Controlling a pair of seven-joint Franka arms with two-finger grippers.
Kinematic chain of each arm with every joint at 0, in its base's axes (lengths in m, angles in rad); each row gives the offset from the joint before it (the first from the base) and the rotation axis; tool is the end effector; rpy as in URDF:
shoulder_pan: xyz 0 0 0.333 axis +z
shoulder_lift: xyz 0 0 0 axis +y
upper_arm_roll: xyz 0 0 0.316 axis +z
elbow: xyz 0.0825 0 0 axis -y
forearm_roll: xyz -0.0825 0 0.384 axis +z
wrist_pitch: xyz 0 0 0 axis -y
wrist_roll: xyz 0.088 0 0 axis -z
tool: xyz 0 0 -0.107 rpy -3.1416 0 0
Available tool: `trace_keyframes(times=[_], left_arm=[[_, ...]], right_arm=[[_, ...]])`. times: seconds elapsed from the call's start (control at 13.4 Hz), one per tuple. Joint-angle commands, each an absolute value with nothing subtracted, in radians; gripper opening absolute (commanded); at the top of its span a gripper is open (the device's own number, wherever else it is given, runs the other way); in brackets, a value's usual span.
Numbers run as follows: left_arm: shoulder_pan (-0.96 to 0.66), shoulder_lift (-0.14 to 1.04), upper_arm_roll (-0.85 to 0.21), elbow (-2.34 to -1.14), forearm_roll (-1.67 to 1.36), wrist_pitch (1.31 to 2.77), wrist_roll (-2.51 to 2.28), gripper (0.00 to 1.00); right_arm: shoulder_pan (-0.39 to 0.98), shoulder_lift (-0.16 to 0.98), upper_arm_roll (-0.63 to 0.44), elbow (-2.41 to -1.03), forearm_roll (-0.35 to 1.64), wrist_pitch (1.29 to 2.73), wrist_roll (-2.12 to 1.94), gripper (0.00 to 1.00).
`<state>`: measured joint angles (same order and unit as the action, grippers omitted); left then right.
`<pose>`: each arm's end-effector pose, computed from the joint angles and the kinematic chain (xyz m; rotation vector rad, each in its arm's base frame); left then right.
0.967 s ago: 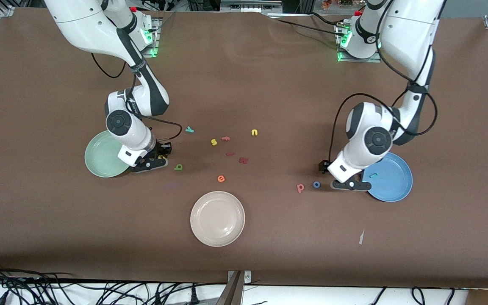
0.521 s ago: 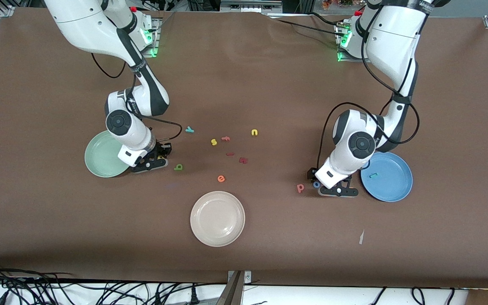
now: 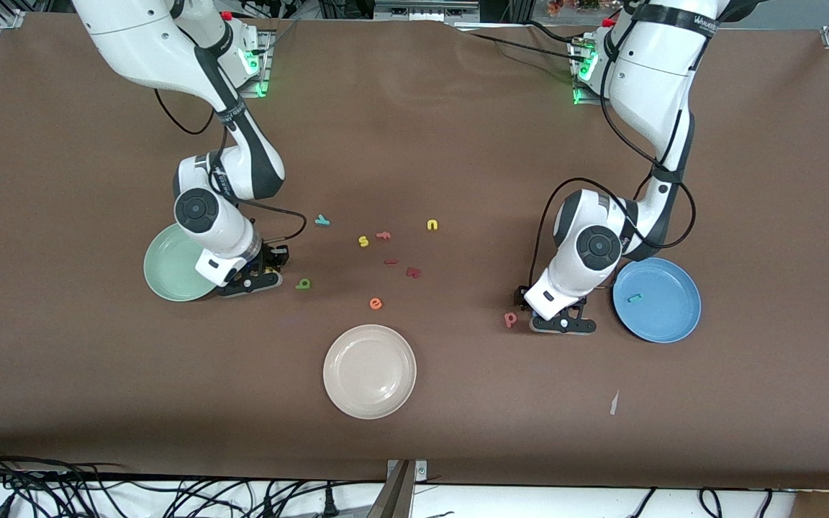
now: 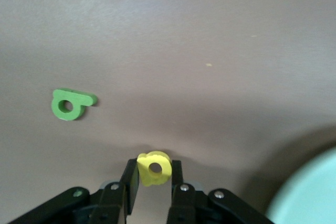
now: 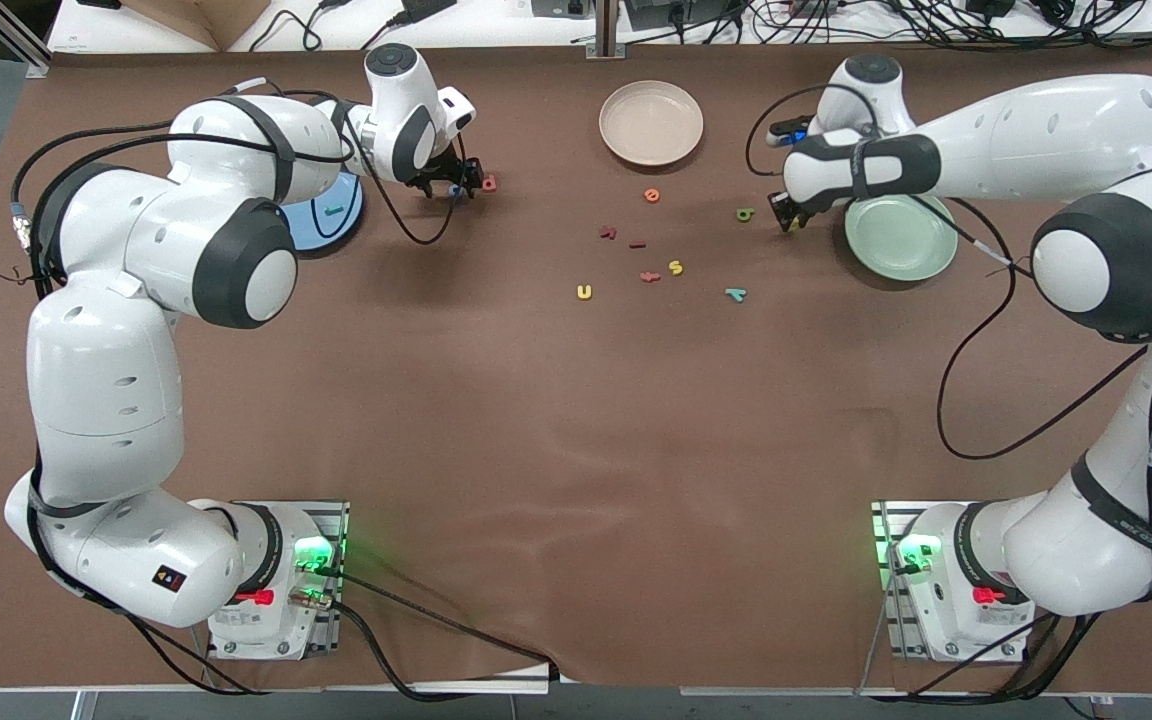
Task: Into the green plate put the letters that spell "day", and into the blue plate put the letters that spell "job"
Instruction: 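Carry the yellow a into the green plate and open the right gripper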
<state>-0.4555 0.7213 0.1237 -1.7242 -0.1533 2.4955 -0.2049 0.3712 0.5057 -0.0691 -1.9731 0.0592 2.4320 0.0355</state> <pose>0.6351 -0.2260 0.1747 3.1100 -0.0621 0.0812 0.5816 0.1825 0.2072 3.1166 0.3579 -0.0706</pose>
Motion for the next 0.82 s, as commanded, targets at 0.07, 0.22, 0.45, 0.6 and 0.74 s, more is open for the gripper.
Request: trace_keyframes(times=[0.07,0.22,0.45,0.6,0.74], left_arm=[[-0.480,0.744,0.149,-1.703,-0.184,2.505,-0.193,0.60],[-0.485,0.744,0.156,-1.703,-0.184,2.519,-0.195,0.61],[-0.486,0.747,0.158,-1.686,-0.184,2.525,-0.193,0.61],[-0.486,0.747,0.163,-1.683,-0.184,2.526,-0.189,0.55],[-0.494,0.753,0.163,-1.683,-0.184,2.526,-0.187,0.55]], right_arm=[[0.367,0.453,-0.155,-1.911,0.071,2.252,-0.035,0.24],[0.367,0.451,-0.211,-1.917,0.071,2.246,-0.106,0.24],[0.345,0.466,-0.261,-1.921,0.071,2.249,-0.156,0.24],[0.304,0.485,-0.259,-1.917,0.072,2.258,-0.184,0.30],[0.295,0.492,-0.256,-1.916,0.077,2.260,-0.187,1.00]])
